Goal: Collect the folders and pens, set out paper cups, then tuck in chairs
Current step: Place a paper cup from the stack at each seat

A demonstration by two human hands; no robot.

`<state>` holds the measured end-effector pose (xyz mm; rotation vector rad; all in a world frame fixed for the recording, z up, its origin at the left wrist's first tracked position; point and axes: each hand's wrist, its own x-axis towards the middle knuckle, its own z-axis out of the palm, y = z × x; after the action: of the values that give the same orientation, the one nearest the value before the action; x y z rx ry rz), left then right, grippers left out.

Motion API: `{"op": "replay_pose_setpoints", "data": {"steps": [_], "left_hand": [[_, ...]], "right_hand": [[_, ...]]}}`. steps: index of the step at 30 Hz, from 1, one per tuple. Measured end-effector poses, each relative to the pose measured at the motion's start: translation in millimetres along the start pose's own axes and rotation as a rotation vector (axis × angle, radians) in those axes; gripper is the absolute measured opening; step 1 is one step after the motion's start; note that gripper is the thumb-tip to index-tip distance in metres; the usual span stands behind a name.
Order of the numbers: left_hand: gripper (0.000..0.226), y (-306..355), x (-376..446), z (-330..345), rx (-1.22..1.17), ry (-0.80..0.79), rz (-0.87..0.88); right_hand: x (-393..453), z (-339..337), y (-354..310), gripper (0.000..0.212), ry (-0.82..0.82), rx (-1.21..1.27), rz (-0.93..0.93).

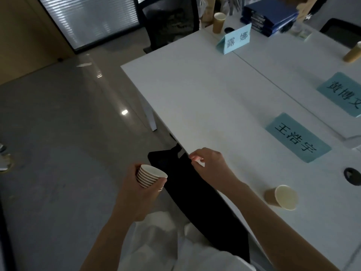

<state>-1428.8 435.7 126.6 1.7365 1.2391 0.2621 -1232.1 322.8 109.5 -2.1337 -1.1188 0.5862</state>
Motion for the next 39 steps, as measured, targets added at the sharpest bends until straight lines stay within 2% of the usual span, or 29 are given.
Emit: {"op": "replay_pose_setpoints", "data": {"steps": [5,6,8,13,16,20,25,30,36,39], "left_hand": [[0.050,-11,59,-66,-0.064,0.027,0.017],[0.051,-25,90,-103,-0.070,0.034,0.016],[0.052,-26,103,-117,-0.091,0.039,0.017],[0.065,-47,174,-192,-0.141,0.084,0.002],[0.052,-48,212,-212,-0.242,0.112,-0.028],[0.063,-40,268,-219,-0.321,0.098,-0.013],[0.052,-11,351,-214,-0.430,0.056,-0.025],[0.055,32,464,-208,-0.458,0.019,-0.017],[0.044,110,574,-193,-0.467,-0.016,0.031],[0.040,148,624,-177,-0.428,-0.055,0.057]], "right_hand": [[57,47,-66,0.024,-0.121,0.080,-0.004],[89,75,-95,0.027,-0.131,0.115,-0.002],[99,83,-114,0.032,-0.196,0.162,0.010],[158,144,-187,0.035,-0.334,0.217,0.059],[190,169,-207,0.034,-0.329,0.274,0.141],[232,185,-222,0.042,-0.362,0.310,0.212],[309,184,-223,0.039,-0.319,0.413,0.274],[421,164,-212,0.050,-0.261,0.456,0.304],[539,111,-200,0.056,-0.214,0.408,0.242],[585,83,-189,0.057,-0.156,0.429,0.284]]}}
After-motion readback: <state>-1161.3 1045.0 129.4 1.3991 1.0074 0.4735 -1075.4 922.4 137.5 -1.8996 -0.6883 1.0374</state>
